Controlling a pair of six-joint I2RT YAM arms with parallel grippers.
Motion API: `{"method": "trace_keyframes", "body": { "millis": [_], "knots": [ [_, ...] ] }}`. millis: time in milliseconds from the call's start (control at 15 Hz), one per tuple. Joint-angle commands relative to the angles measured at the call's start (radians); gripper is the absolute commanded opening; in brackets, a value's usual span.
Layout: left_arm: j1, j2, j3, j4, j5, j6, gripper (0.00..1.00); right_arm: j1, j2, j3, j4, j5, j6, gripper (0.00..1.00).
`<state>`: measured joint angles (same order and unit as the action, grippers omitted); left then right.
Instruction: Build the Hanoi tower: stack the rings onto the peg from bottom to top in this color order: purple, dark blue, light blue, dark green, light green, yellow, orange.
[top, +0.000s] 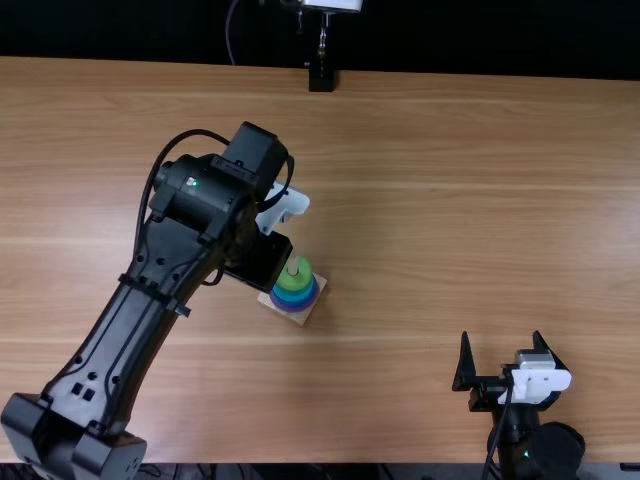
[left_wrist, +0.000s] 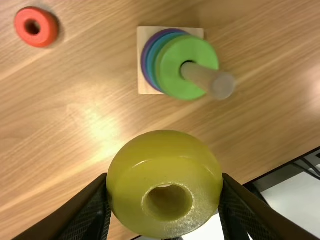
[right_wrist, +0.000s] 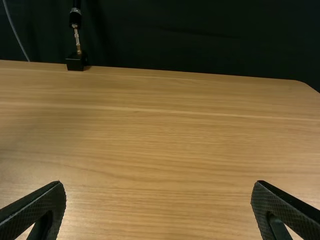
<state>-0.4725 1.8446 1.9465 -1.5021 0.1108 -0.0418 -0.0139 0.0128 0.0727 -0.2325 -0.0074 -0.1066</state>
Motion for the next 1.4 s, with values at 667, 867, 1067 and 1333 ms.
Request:
{"method": "trace_keyframes", "body": {
  "millis": [667, 867, 1067, 1333],
  "knots": [
    [-0.063, 0.143, 0.167, 0.013, 0.036, -0.058, 0.00, -0.011, -0.013, -0.057, -0.072, 0.011, -0.002, 1.00],
    [-0.063, 0.148, 0.177, 0.017, 0.038, -0.058, 0.00, -0.011, -0.013, -0.057, -0.072, 0.011, -0.002, 1.00],
    [-0.072, 0.180, 0.196, 0.020, 0.038, -0.058, 0.00, -0.011, -0.013, -0.057, -0.072, 0.011, -0.002, 1.00],
    [-0.072, 0.182, 0.195, 0.018, 0.038, -0.056, 0.00, -0.011, -0.013, -0.057, -0.072, 0.011, -0.002, 1.00]
  ]
}}
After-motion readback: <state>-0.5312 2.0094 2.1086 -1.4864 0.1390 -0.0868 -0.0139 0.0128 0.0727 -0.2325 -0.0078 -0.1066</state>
